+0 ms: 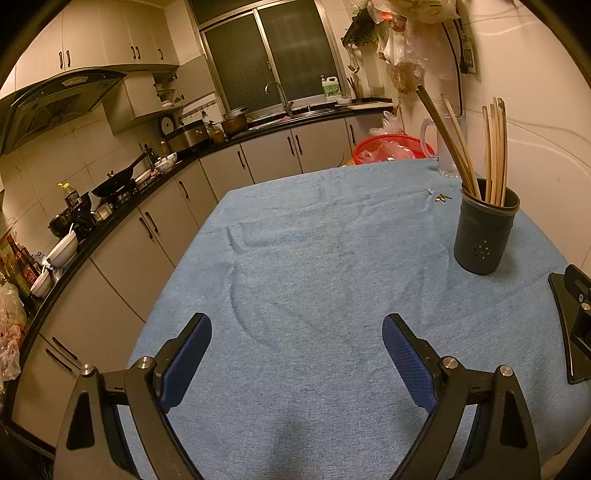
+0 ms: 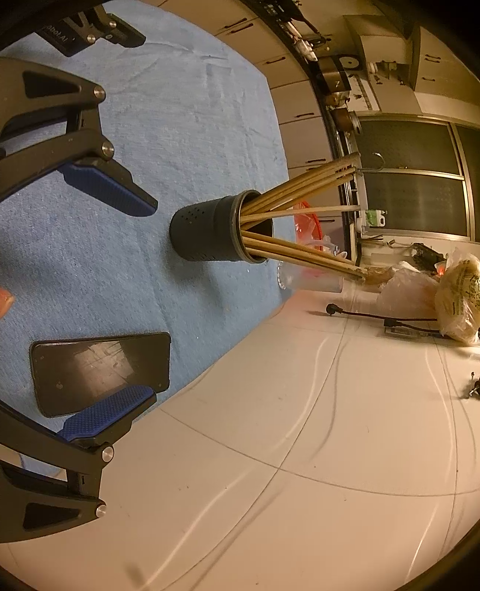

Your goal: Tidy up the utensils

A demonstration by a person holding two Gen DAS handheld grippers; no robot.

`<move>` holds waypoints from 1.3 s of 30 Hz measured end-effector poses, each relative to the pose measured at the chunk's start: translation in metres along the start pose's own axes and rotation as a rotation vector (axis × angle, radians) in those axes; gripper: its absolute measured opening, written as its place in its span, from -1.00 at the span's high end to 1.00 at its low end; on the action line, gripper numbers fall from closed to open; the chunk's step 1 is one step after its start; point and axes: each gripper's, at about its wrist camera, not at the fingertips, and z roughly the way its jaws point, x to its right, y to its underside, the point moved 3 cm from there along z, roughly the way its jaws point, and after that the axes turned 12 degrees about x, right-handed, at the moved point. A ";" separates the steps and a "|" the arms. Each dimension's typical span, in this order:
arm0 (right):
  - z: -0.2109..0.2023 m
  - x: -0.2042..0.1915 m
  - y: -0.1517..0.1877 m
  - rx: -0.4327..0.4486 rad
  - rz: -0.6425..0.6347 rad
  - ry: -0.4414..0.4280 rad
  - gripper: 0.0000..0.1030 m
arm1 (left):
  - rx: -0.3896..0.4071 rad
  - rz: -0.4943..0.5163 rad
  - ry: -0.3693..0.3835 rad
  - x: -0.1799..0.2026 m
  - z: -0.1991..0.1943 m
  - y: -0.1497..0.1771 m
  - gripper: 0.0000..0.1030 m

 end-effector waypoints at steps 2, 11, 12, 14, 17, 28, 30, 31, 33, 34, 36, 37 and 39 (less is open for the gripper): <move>0.001 0.000 0.000 -0.003 -0.002 -0.003 -0.83 | 0.001 0.000 -0.001 0.000 0.000 -0.001 -0.82; 0.000 -0.002 0.002 -0.007 -0.009 -0.011 -0.83 | 0.004 -0.003 -0.005 -0.002 -0.001 0.000 -0.82; 0.000 -0.003 0.002 -0.007 -0.011 -0.011 -0.83 | 0.005 -0.004 -0.004 -0.003 -0.002 0.000 -0.82; 0.001 -0.003 0.002 -0.007 -0.014 -0.013 -0.83 | 0.006 -0.004 -0.005 -0.003 -0.002 0.000 -0.82; 0.000 -0.004 0.003 -0.008 -0.017 -0.015 -0.83 | 0.005 -0.006 -0.006 -0.003 -0.002 0.000 -0.82; -0.002 -0.006 0.003 -0.009 -0.024 -0.021 -0.83 | 0.011 -0.010 -0.011 -0.006 -0.005 0.002 -0.82; -0.002 -0.006 0.003 -0.011 -0.025 -0.022 -0.83 | 0.010 -0.012 -0.013 -0.007 -0.005 0.001 -0.82; -0.002 -0.006 0.004 -0.011 -0.024 -0.023 -0.83 | 0.010 -0.013 -0.012 -0.007 -0.005 0.001 -0.82; -0.003 -0.006 0.004 -0.011 -0.024 -0.024 -0.83 | 0.011 -0.014 -0.011 -0.007 -0.005 0.001 -0.82; -0.003 -0.007 0.004 -0.011 -0.025 -0.024 -0.83 | 0.012 -0.014 -0.012 -0.008 -0.005 0.002 -0.82; -0.003 -0.007 0.004 -0.011 -0.027 -0.027 -0.83 | 0.011 -0.015 -0.010 -0.008 -0.004 0.002 -0.82; -0.003 -0.008 0.004 -0.012 -0.028 -0.027 -0.83 | 0.011 -0.016 -0.012 -0.009 -0.004 0.002 -0.82; -0.003 -0.008 0.004 -0.013 -0.030 -0.029 -0.83 | 0.012 -0.016 -0.013 -0.009 -0.004 0.002 -0.82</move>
